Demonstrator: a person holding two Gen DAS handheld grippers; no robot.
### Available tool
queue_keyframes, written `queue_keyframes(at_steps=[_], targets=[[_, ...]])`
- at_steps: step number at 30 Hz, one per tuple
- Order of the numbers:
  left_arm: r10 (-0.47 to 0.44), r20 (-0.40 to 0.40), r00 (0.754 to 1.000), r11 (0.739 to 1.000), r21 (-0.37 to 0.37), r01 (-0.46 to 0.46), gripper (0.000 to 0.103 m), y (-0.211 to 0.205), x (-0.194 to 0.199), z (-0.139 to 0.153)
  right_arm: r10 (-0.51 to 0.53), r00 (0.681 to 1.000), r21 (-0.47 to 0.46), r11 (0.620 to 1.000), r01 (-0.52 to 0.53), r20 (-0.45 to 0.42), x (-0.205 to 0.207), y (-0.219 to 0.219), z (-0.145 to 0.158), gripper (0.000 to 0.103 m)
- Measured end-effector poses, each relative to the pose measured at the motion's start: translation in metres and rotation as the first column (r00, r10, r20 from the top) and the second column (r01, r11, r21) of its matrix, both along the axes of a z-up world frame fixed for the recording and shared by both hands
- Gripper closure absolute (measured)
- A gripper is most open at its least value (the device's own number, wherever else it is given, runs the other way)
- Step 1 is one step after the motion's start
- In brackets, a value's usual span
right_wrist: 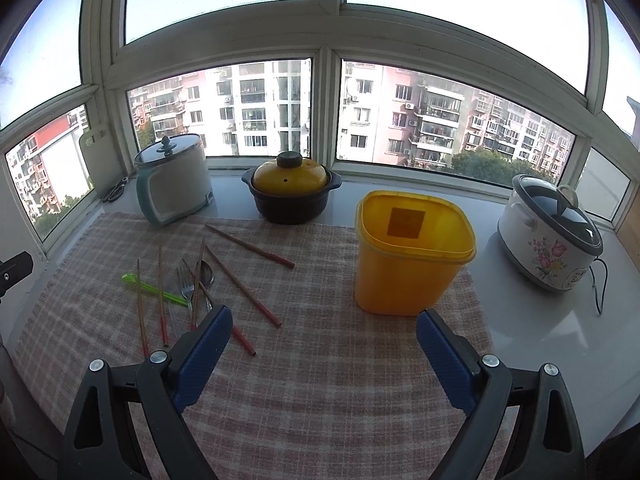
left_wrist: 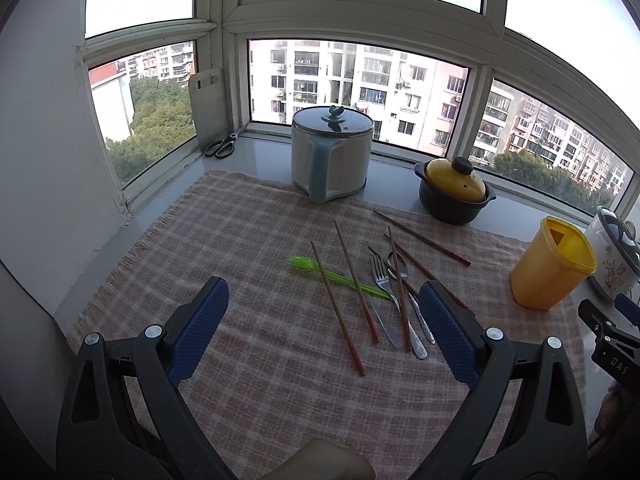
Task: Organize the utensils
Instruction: 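Lower the left tool onto a red-tipped chopstick while the right tool grasps another chopstick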
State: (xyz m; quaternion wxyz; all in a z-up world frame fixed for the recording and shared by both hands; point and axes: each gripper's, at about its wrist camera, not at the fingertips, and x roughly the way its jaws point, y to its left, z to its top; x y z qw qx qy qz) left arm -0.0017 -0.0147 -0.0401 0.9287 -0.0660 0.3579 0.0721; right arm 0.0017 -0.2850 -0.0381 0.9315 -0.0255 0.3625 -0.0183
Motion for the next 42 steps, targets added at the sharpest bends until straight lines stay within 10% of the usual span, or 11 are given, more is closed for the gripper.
queue_keyframes(at_steps=[28,42], targets=[[-0.176,-0.210,0.962,0.962,-0.246,0.122,0.059,0.039,0.074,-0.086,0.203,0.972,0.053,0.979,-0.198,-0.117,0.076,0.059,-0.033,0.033],[-0.203,-0.292,0.935,0.905,-0.421,0.065,0.068,0.044,0.106,-0.136,0.417,0.855,0.207,0.907,-0.368,-0.308,0.139,0.079,-0.090,0.048]])
